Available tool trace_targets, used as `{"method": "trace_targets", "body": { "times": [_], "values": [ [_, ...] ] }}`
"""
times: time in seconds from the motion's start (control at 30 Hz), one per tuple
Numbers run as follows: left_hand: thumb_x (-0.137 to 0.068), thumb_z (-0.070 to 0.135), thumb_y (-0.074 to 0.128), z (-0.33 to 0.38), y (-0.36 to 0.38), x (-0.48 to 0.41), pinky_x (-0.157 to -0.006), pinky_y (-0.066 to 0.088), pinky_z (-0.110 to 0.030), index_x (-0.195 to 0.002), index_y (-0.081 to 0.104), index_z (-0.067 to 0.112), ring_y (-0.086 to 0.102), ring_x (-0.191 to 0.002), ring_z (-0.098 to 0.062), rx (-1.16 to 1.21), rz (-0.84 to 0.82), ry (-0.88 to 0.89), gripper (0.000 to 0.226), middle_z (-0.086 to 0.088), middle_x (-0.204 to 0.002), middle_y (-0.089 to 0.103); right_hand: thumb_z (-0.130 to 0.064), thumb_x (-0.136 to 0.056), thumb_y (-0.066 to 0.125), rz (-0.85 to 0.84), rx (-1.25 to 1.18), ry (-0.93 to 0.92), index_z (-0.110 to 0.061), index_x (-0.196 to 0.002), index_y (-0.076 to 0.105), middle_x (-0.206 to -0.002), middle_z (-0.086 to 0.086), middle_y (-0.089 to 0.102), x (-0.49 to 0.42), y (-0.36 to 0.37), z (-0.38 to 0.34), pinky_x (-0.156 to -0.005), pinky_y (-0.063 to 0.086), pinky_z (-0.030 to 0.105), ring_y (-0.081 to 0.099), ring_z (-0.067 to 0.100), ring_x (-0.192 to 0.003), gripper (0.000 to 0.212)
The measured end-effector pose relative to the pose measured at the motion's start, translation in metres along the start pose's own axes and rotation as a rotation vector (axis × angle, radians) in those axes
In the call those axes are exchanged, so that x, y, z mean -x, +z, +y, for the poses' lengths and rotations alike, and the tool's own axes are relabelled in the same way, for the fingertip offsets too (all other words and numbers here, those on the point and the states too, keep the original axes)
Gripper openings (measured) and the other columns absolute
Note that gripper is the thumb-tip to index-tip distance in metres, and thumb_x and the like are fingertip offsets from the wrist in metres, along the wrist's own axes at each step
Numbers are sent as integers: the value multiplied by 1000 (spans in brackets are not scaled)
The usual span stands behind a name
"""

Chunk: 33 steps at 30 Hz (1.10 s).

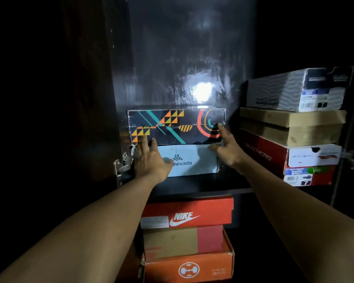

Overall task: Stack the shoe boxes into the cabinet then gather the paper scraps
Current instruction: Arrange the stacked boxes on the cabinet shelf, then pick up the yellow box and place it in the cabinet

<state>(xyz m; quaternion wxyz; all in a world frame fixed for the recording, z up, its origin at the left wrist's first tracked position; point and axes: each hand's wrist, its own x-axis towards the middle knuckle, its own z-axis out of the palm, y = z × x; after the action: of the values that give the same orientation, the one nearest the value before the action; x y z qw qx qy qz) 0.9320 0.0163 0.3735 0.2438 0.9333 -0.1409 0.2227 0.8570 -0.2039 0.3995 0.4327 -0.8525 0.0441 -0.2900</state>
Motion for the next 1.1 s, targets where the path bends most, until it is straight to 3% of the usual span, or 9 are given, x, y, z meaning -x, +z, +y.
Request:
{"method": "trace_targets", "body": {
  "times": [0.1,0.3,0.4,0.5,0.6,0.73,0.87,1.0,1.1],
  "values": [
    [-85,60,63,6,-16,7,-118,26,-47,-158,16,19,7,-152,-27,90,-76,28,96,1,-166,-2,-34,-75,67,-27,-23,-3,-36,-154,25,-144,12,49,12,-11,-4,-85,54,32,60,21,-103,90],
    [-78,64,67,20,-69,59,-107,42,-43,-148,40,16,44,-135,-26,139,-198,103,89,-3,-156,30,-8,-87,71,-26,105,10,-9,-134,56,-111,8,65,95,-31,-58,-70,46,7,63,21,-98,49],
    [-83,56,68,27,-103,104,-106,42,-36,-143,47,14,46,-133,-25,115,-235,141,77,-3,-149,40,-11,-89,71,-27,142,61,-4,-128,61,-114,12,69,146,-52,-82,-72,45,13,66,26,-105,40],
    [-83,54,70,43,-136,159,-101,46,-35,-140,51,13,52,-126,-26,155,-291,165,73,-6,-142,49,-20,-90,71,-51,229,113,-7,-137,55,-128,6,63,207,-77,-106,-83,38,9,59,18,-117,52],
    [-77,57,70,65,-154,218,-97,50,-35,-137,54,15,61,-115,-26,240,-365,184,75,-7,-138,54,-25,-90,72,-46,270,199,-9,-141,51,-127,6,64,271,-109,-118,-83,43,14,61,15,-109,58],
    [-81,60,65,101,-150,298,-99,47,-34,-136,53,26,55,-125,-24,211,-431,302,66,-2,-138,52,-39,-88,71,8,390,325,-17,-142,52,-138,4,57,367,-167,-113,-98,46,26,57,21,-123,60],
    [-84,60,63,136,-126,367,-96,48,-34,-137,53,24,52,-127,-21,247,-574,425,65,1,-140,50,-37,-89,71,144,559,482,-13,-139,55,-136,9,60,466,-233,-93,-90,39,22,56,25,-125,59],
    [-86,59,63,175,-109,417,-85,50,-32,-139,51,23,55,-121,-21,294,-673,483,65,0,-140,50,-37,-88,72,254,607,665,-11,-140,53,-140,12,57,546,-295,-86,-95,42,30,53,27,-129,61],
    [-88,58,63,213,-106,447,-88,53,-35,-131,55,21,60,-111,-23,355,-732,513,58,-3,-132,55,-37,-87,74,349,603,776,-9,-140,53,-141,14,56,592,-331,-86,-93,46,33,56,29,-126,63]
  ]
}}
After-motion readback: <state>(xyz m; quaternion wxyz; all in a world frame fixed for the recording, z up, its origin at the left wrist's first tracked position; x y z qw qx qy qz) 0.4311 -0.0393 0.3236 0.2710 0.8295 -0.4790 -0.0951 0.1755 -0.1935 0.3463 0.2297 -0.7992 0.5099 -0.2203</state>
